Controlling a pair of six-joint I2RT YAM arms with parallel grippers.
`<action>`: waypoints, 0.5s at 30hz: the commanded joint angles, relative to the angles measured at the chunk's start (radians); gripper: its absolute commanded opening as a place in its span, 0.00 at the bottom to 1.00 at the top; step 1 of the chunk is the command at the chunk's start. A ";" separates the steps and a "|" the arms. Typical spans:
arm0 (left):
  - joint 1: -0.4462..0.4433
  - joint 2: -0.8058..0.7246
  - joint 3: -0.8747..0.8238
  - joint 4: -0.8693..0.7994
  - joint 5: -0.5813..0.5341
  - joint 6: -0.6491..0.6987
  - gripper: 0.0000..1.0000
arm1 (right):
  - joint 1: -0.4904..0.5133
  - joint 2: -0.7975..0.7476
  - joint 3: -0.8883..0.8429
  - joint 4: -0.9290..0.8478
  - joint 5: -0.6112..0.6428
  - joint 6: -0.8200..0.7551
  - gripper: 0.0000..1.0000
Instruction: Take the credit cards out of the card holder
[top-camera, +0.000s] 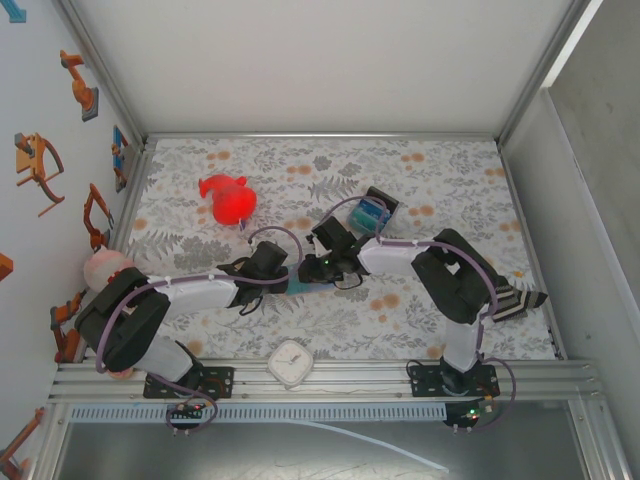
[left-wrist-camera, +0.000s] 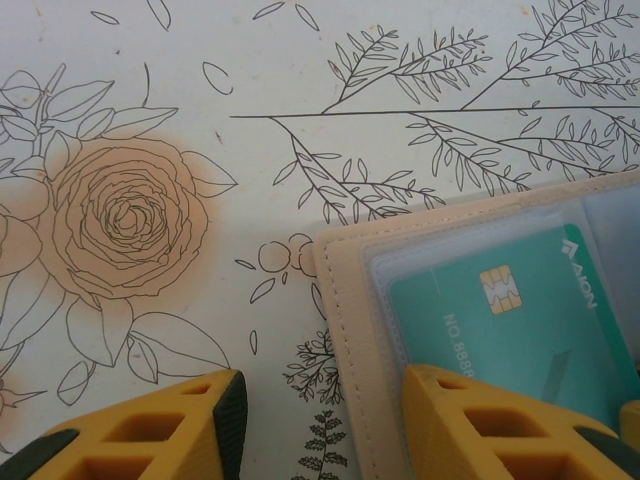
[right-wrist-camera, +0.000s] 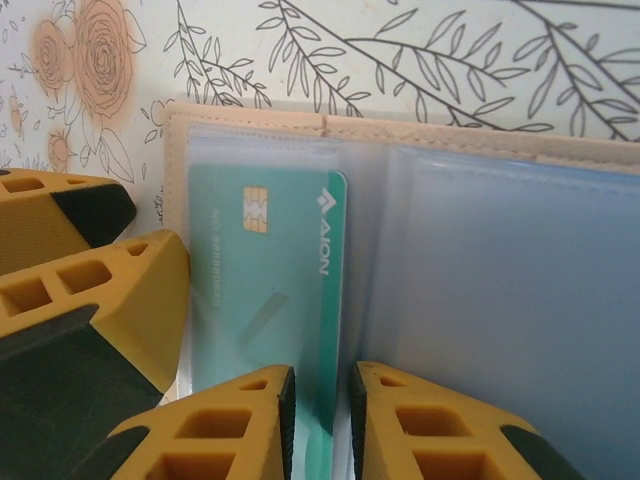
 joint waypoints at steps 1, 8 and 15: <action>-0.007 0.016 0.014 -0.047 -0.005 0.018 0.45 | -0.011 -0.043 -0.027 0.059 -0.033 0.024 0.22; -0.009 0.022 0.018 -0.048 -0.008 0.017 0.44 | -0.016 -0.052 -0.046 0.093 -0.057 0.041 0.21; -0.009 0.022 0.020 -0.053 -0.011 0.018 0.44 | -0.016 -0.059 -0.053 0.106 -0.066 0.047 0.19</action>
